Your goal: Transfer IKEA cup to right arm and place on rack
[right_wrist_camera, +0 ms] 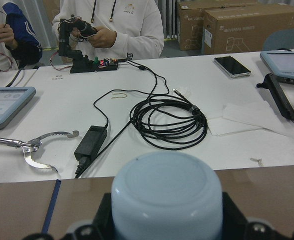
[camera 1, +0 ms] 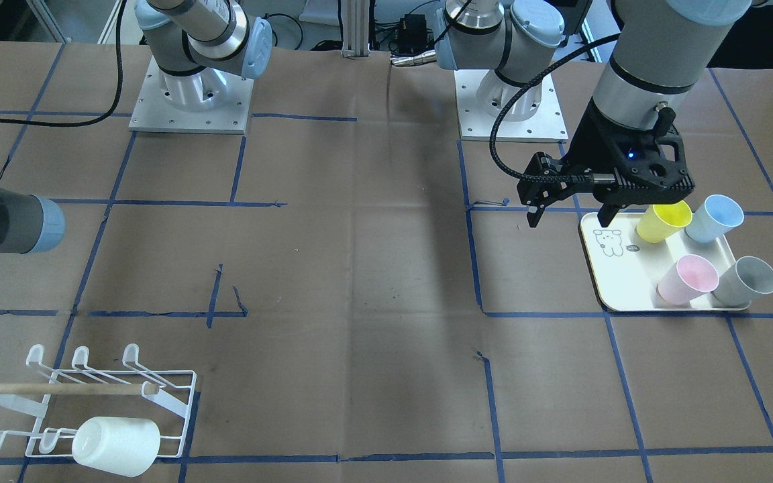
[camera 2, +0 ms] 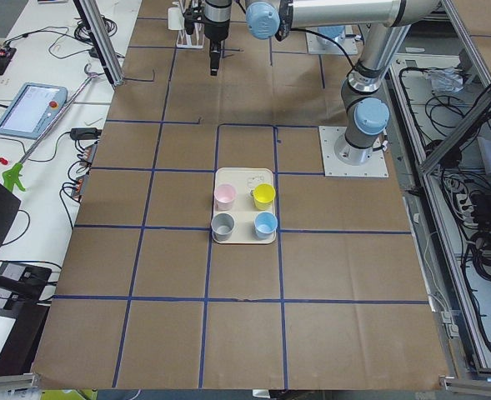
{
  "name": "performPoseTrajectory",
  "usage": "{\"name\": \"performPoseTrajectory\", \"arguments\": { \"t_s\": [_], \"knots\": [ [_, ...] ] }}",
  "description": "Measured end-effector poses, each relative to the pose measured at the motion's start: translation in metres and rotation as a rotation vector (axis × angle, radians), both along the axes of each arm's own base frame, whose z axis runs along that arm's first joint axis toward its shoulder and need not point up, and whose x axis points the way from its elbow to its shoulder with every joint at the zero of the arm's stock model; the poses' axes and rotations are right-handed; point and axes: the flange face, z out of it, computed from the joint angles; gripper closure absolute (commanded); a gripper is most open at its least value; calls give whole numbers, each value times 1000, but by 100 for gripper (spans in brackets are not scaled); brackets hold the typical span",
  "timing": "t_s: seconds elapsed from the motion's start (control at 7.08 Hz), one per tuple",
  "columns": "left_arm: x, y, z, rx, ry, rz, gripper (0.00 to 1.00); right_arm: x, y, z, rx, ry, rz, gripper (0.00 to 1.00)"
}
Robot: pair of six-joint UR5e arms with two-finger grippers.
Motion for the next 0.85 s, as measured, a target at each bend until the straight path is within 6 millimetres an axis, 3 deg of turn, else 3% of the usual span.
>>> {"name": "performPoseTrajectory", "arguments": {
  "t_s": [0.42,0.71,0.85],
  "knots": [
    [0,3,1,22,2,8,0,-2,8,-13,32,19,6,90],
    [0,3,1,23,3,8,0,-2,15,-22,54,13,2,0],
    [0,3,1,23,4,8,0,-2,17,-24,61,11,-3,0]
  ]
}}
